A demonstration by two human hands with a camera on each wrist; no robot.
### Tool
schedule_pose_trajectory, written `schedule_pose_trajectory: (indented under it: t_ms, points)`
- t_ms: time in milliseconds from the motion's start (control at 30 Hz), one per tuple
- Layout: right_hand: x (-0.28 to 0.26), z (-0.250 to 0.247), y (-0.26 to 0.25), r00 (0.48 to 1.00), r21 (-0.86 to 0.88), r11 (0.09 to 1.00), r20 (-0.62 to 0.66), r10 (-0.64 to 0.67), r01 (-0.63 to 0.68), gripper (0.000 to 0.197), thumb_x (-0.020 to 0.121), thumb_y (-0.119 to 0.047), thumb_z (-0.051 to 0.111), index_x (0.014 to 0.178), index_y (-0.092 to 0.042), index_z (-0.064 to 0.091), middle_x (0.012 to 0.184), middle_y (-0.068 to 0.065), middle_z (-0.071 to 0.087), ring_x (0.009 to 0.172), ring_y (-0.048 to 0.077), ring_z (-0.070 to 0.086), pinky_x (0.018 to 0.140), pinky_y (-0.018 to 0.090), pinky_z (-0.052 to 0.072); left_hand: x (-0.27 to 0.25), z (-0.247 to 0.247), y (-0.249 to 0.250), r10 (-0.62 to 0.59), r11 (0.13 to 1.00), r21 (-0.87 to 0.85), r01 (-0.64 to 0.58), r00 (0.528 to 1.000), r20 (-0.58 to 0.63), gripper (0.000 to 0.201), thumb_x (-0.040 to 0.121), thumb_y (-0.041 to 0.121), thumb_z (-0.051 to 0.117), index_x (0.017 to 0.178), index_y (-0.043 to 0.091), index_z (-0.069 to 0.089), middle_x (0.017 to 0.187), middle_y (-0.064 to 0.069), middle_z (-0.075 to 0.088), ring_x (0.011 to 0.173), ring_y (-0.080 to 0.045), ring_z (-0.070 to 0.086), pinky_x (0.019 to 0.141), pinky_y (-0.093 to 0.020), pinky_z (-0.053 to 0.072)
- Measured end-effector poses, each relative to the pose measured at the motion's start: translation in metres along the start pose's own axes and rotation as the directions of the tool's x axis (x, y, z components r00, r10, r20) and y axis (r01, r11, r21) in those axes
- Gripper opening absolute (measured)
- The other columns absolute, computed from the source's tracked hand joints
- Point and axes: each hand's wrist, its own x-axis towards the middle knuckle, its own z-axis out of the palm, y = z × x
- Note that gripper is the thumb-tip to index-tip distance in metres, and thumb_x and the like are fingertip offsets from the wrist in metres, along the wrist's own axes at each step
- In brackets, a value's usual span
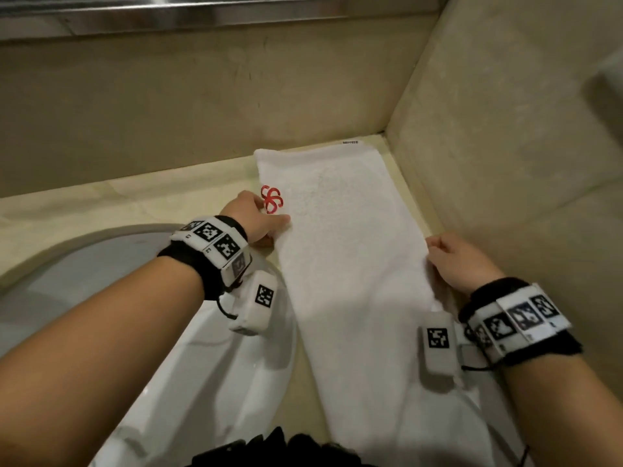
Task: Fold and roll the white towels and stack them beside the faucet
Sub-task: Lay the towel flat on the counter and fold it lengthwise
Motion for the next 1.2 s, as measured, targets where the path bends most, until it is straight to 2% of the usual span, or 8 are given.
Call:
schedule_pose_trajectory:
  t_ms: [133, 267, 500, 600, 700, 867, 967, 1200]
  points:
    - [-0.033, 0.003, 0.018, 0.981, 0.139, 0.990, 0.191, -0.031, 0.005, 0.010, 0.085, -0.005, 0.051, 0.083, -0.007, 0.060, 0.082, 0.011, 0.061, 0.075, 0.022, 0.054, 0.070, 0.031, 0.041, -0.029, 0.020, -0.013, -0.046, 0.938, -0.330, 0.102, 0.984, 0.174, 0.023, 0.079, 0.018, 0.070, 0.067, 0.010, 0.052, 0.066, -0.008, 0.058, 0.062, -0.022, 0.060, 0.071, -0.036, 0.059]
    - [-0.045, 0.004, 0.024, 0.982, 0.092, 0.990, 0.151, -0.118, 0.105, 0.009, 0.085, -0.022, 0.061, 0.083, -0.015, 0.056, 0.077, 0.003, 0.059, 0.073, 0.020, 0.053, 0.059, 0.028, 0.038, -0.052, 0.039, -0.023, -0.054, 0.882, -0.443, 0.159, 0.969, 0.240, 0.019, 0.083, 0.009, 0.064, 0.069, 0.010, 0.052, 0.066, -0.004, 0.058, 0.059, -0.016, 0.059, 0.051, -0.022, 0.057]
    - [-0.038, 0.012, 0.027, 0.998, -0.303, 0.953, -0.058, -0.012, -0.006, 0.038, 0.091, -0.026, 0.050, 0.120, -0.002, 0.052, 0.123, 0.020, 0.057, 0.111, 0.034, 0.054, 0.089, 0.032, 0.042, -0.064, 0.049, -0.022, -0.065, 0.871, -0.476, 0.123, 0.988, 0.138, 0.029, 0.086, 0.010, 0.061, 0.064, 0.010, 0.043, 0.065, -0.007, 0.054, 0.059, -0.017, 0.056, 0.045, -0.022, 0.055]
    - [-0.047, 0.022, 0.030, 0.997, 0.155, 0.986, -0.058, -0.058, 0.066, 0.019, 0.092, -0.010, 0.040, 0.091, -0.007, 0.058, 0.080, 0.013, 0.064, 0.069, 0.025, 0.067, 0.068, 0.032, 0.055, -0.071, 0.052, -0.025, -0.061, 0.883, -0.451, 0.131, 0.984, 0.166, 0.023, 0.084, 0.016, 0.064, 0.069, 0.010, 0.048, 0.071, -0.008, 0.056, 0.065, -0.019, 0.059, 0.052, -0.024, 0.057]
    - [-0.061, 0.022, 0.043, 0.997, 0.737, 0.672, 0.077, 0.009, -0.063, 0.038, 0.076, 0.018, 0.027, 0.077, -0.005, 0.057, 0.058, 0.006, 0.061, 0.042, 0.008, 0.060, 0.041, 0.018, 0.050, -0.087, 0.062, -0.029, -0.038, 0.887, -0.435, 0.154, 0.964, 0.264, 0.011, 0.083, 0.014, 0.065, 0.087, 0.007, 0.058, 0.081, -0.008, 0.063, 0.069, -0.019, 0.062, 0.052, -0.021, 0.057]
    - [-0.070, 0.019, 0.052, 0.956, 0.488, 0.860, 0.149, -0.253, 0.151, 0.039, 0.081, 0.019, 0.044, 0.112, -0.002, 0.054, 0.096, 0.003, 0.061, 0.081, 0.008, 0.059, 0.075, 0.018, 0.046, -0.100, 0.072, -0.028, -0.025, 0.884, -0.443, 0.152, 0.960, 0.280, 0.019, 0.084, 0.010, 0.063, 0.101, 0.006, 0.057, 0.085, -0.007, 0.064, 0.071, -0.019, 0.062, 0.052, -0.022, 0.056]
    - [-0.074, 0.020, 0.049, 0.924, 0.550, 0.814, 0.181, -0.336, 0.188, 0.015, 0.086, 0.000, 0.054, 0.092, -0.012, 0.059, 0.093, 0.004, 0.061, 0.089, 0.017, 0.057, 0.091, 0.029, 0.043, -0.104, 0.072, -0.029, -0.029, 0.879, -0.451, 0.154, 0.962, 0.271, 0.020, 0.085, 0.010, 0.063, 0.102, 0.005, 0.056, 0.084, -0.006, 0.063, 0.069, -0.018, 0.061, 0.050, -0.020, 0.055]
    - [-0.079, 0.016, 0.069, 0.977, 0.146, 0.983, -0.197, -0.086, 0.116, 0.011, 0.088, -0.028, 0.055, 0.085, -0.017, 0.056, 0.078, 0.002, 0.056, 0.076, 0.023, 0.053, 0.072, 0.029, 0.036, -0.111, 0.075, -0.033, -0.016, 0.861, -0.490, 0.137, 0.970, 0.241, 0.018, 0.087, 0.009, 0.059, 0.104, 0.006, 0.055, 0.084, -0.005, 0.062, 0.071, -0.016, 0.061, 0.051, -0.020, 0.056]
